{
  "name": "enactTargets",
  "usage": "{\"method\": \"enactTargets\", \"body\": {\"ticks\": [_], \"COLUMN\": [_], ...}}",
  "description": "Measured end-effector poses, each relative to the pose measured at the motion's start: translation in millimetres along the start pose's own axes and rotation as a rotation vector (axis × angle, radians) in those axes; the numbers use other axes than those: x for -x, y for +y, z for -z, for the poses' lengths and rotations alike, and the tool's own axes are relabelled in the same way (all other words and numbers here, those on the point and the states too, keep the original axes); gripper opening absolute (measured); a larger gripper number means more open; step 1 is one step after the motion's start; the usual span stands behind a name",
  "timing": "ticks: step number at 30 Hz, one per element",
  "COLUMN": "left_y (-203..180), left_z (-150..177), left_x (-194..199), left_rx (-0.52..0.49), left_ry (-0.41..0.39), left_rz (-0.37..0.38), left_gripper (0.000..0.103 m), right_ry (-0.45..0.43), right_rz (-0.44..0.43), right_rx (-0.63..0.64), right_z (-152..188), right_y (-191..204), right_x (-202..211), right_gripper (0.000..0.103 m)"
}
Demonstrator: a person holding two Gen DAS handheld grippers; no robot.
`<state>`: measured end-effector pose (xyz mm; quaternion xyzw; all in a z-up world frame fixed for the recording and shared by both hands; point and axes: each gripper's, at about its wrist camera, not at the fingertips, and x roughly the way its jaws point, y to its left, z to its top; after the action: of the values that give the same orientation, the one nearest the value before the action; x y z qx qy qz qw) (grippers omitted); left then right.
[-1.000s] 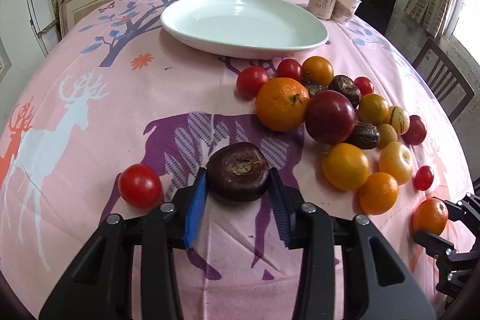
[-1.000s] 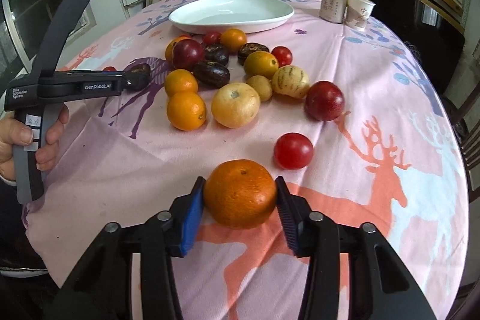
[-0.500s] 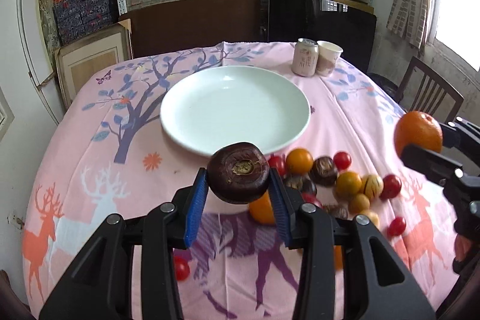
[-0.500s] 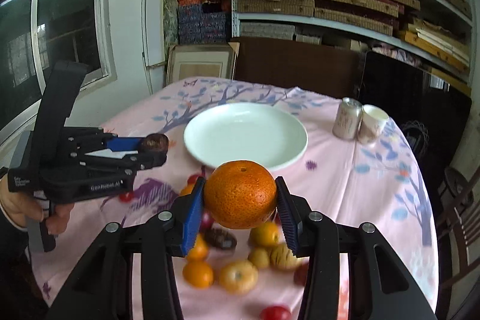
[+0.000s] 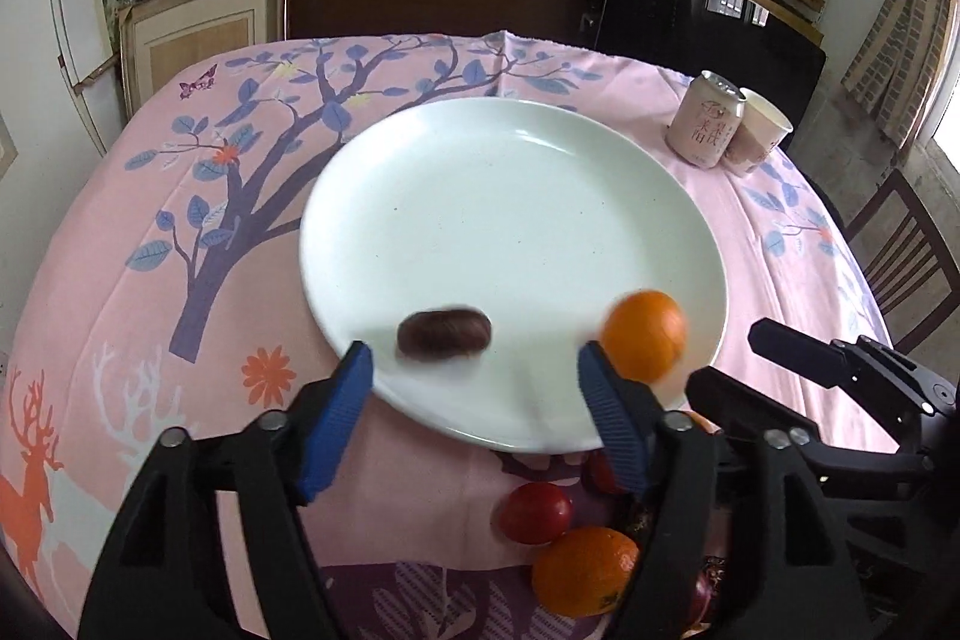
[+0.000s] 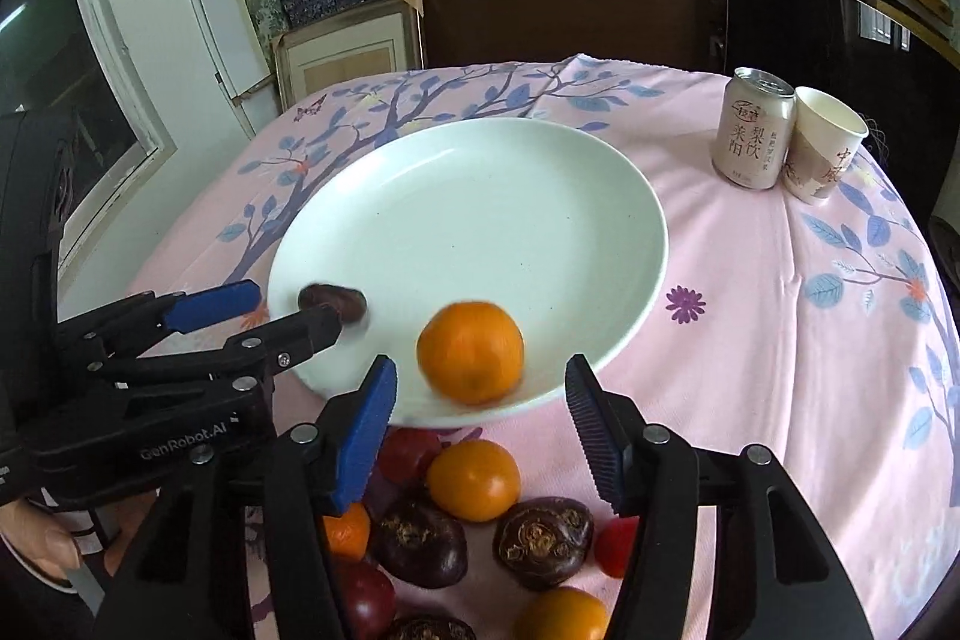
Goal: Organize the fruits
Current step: 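Drop the dark brown fruit on the plate with left tool while right tool places an orange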
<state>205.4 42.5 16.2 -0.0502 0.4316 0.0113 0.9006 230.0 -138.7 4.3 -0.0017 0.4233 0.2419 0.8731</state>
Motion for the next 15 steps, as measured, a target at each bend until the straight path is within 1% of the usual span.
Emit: {"method": "enactTargets", "body": {"ticks": [1, 2, 5, 8, 9, 11, 13, 15], "left_y": [-3, -6, -13, -16, -18, -21, -24, -25], "left_z": [3, 6, 22, 43, 51, 67, 80, 90], "left_x": [6, 11, 27, 39, 42, 45, 47, 48], "left_rx": [-0.018, -0.043, -0.092, -0.093, -0.095, -0.103, -0.112, -0.118], "left_ry": [-0.018, -0.029, -0.046, -0.061, -0.062, -0.056, -0.055, -0.045], "left_rz": [-0.007, -0.013, -0.042, -0.044, -0.039, -0.036, -0.047, -0.041], "left_gripper": [0.073, 0.074, 0.084, 0.087, 0.089, 0.091, 0.091, 0.091], "right_ry": [-0.009, -0.015, -0.049, -0.064, -0.056, -0.035, 0.004, 0.049], "right_rz": [-0.002, -0.003, -0.013, 0.003, 0.01, 0.041, 0.068, 0.099], "right_rx": [-0.006, -0.009, -0.023, -0.018, -0.009, 0.026, 0.048, 0.077], "right_z": [5, 10, 31, 60, 69, 92, 112, 133], "right_y": [-3, -7, -23, -39, -42, -46, -48, -47], "right_x": [9, 18, 52, 81, 89, 101, 104, 101], "right_gripper": [0.06, 0.063, 0.071, 0.071, 0.071, 0.071, 0.071, 0.071]}}
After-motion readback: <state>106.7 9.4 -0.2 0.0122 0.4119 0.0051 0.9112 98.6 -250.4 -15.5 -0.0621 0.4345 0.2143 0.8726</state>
